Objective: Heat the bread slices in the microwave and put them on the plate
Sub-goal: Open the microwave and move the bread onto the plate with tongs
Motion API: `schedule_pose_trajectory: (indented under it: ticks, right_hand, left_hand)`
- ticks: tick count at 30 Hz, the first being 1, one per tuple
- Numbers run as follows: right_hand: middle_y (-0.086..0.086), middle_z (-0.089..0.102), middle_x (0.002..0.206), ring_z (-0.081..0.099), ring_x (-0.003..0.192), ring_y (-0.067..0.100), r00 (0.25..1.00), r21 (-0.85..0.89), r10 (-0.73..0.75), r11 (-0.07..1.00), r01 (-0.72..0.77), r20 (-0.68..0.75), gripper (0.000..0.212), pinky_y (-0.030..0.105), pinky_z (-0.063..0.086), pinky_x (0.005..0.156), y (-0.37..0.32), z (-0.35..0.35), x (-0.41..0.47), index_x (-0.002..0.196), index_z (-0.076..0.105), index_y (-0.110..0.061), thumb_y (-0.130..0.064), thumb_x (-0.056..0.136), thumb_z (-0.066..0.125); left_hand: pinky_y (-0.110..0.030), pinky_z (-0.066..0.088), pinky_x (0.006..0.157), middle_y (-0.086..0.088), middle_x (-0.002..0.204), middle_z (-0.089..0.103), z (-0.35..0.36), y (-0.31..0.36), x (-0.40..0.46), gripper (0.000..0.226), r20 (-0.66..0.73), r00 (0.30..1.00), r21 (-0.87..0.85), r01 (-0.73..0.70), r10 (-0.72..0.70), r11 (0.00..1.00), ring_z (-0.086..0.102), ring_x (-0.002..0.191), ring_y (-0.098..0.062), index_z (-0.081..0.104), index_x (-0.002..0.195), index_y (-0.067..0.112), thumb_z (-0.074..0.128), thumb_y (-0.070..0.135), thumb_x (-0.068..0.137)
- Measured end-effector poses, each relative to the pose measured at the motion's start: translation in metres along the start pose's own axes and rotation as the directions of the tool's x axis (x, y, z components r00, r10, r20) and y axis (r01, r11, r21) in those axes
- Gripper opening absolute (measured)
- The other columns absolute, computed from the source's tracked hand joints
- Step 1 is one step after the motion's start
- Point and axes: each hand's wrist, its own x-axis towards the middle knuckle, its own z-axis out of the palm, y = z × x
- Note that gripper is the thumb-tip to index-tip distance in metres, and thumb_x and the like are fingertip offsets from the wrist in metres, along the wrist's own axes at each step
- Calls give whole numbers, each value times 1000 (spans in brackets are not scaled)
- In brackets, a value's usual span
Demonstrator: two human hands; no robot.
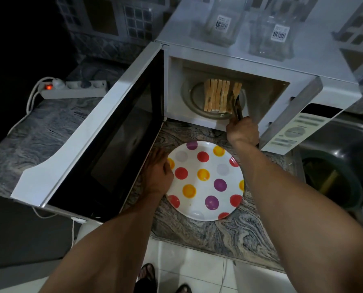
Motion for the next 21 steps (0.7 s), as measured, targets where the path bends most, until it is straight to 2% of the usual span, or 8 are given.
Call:
schedule_pose_trajectory:
  ticks: [7, 11, 14, 17, 21]
  right_hand:
    - [22, 69, 109, 63, 103, 44, 990, -25, -108, 994, 106, -92, 42, 43, 50, 79, 29, -21, -18, 113, 62, -5, -42, 99, 48]
    - [24, 68, 101, 64, 97, 45, 968, -67, -225, 973, 219, -110, 40, 42, 48, 75, 54, -38, -40, 112, 61, -6, -42, 100, 48]
    - [27, 67, 100, 63, 96, 46, 954, -61, -289, 957, 284, -83, 40, 39, 44, 71, 77, -48, -61, 116, 61, -6, -42, 101, 50]
    - [28, 67, 97, 63, 94, 46, 948, -22, -315, 949, 314, -49, 39, 43, 50, 77, 106, -54, -84, 121, 61, -11, -42, 99, 52]
    - [24, 71, 96, 66, 92, 44, 939, -48, -342, 938, 344, 31, 40, 42, 52, 76, 145, -52, -107, 121, 63, -16, -47, 98, 52]
  left_hand:
    - [-36, 34, 114, -10, 143, 54, 3, -2, 2, 56, -16, 999, -65, 50, -51, 997, 45, 135, -28, 58, 136, 9, 35, 26, 87]
    - [-37, 37, 112, -9, 142, 55, 7, -3, 3, 47, -39, 997, -107, 67, -72, 992, 48, 132, -28, 57, 136, 10, 41, 18, 93]
    - [-37, 38, 111, -10, 140, 56, 8, -4, 4, 41, -41, 994, -94, 98, -103, 991, 49, 130, -30, 58, 136, 12, 46, 15, 97]
    - [-38, 40, 109, -10, 137, 58, 7, -4, 4, 43, -46, 994, -98, 90, -94, 991, 51, 128, -30, 59, 134, 11, 44, 17, 95]
    - [-36, 37, 112, -10, 139, 57, 7, -4, 2, 43, -75, 996, -112, 42, -50, 993, 49, 131, -30, 59, 134, 9, 46, 11, 93]
